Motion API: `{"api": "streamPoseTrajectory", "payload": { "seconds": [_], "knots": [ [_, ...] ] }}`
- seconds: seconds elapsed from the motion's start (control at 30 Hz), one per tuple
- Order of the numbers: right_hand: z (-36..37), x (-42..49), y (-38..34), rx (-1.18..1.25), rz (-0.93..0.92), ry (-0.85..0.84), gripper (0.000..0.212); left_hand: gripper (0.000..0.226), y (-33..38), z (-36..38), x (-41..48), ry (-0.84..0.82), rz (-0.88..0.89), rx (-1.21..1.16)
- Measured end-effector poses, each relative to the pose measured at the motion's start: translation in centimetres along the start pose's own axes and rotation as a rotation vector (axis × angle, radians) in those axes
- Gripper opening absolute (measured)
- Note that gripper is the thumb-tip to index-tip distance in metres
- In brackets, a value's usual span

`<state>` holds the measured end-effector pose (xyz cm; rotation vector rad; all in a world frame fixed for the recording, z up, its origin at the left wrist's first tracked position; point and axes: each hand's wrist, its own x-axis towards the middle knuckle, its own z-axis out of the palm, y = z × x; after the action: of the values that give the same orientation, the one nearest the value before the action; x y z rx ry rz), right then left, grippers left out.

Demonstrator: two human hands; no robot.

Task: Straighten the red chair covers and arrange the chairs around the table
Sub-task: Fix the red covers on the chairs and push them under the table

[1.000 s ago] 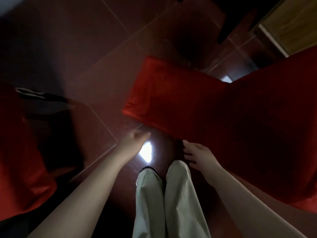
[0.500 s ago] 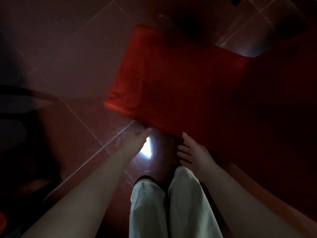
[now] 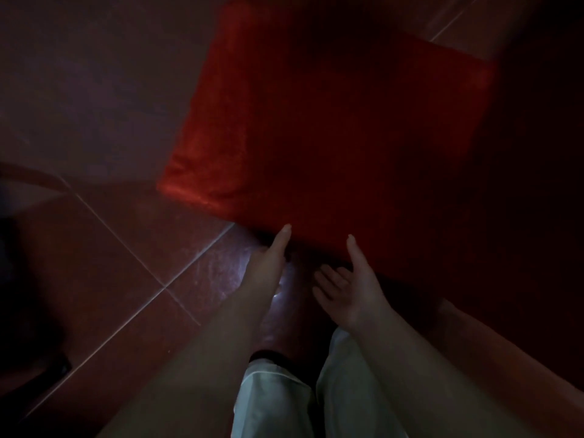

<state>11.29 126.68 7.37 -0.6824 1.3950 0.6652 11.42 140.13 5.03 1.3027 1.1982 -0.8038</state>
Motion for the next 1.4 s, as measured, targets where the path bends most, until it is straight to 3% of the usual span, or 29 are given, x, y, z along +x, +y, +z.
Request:
{"api": "streamPoseTrajectory", "payload": {
  "seconds": [0.43, 0.67, 0.8, 1.13, 1.3, 1.4],
  "knots": [
    [0.6, 5.3, 0.6, 0.143, -0.089, -0.094, 0.047, 0.052, -0.4, 0.1, 4.3, 0.007, 0.054, -0.141],
    [-0.1, 7.4, 1.1, 0.271, -0.146, -0.237, 0.062, 0.064, -0.3, 2.3, 5.9, -0.177, 0.022, -0.465],
    [0.4, 7.7, 0.7, 0.391, -0.146, -0.313, 0.041, 0.066, -0.1, 2.7, 6.9, -0.113, 0.033, -0.518],
    [1.0, 8.0, 0.9, 0.392, -0.246, -0.204, 0.049, 0.058, 0.4, 3.4, 7.3, -0.002, 0.073, -0.653],
    [1.1, 7.0, 0.7, 0.405, -0.234, -0.201, 0.045, 0.066, 0.9, 3.1, 6.5, 0.003, 0.072, -0.591],
    [0.6, 6.3, 0.9, 0.399, -0.216, -0.159, 0.043, 0.058, 0.4, 3.1, 5.3, -0.015, 0.063, -0.578]
  ]
}}
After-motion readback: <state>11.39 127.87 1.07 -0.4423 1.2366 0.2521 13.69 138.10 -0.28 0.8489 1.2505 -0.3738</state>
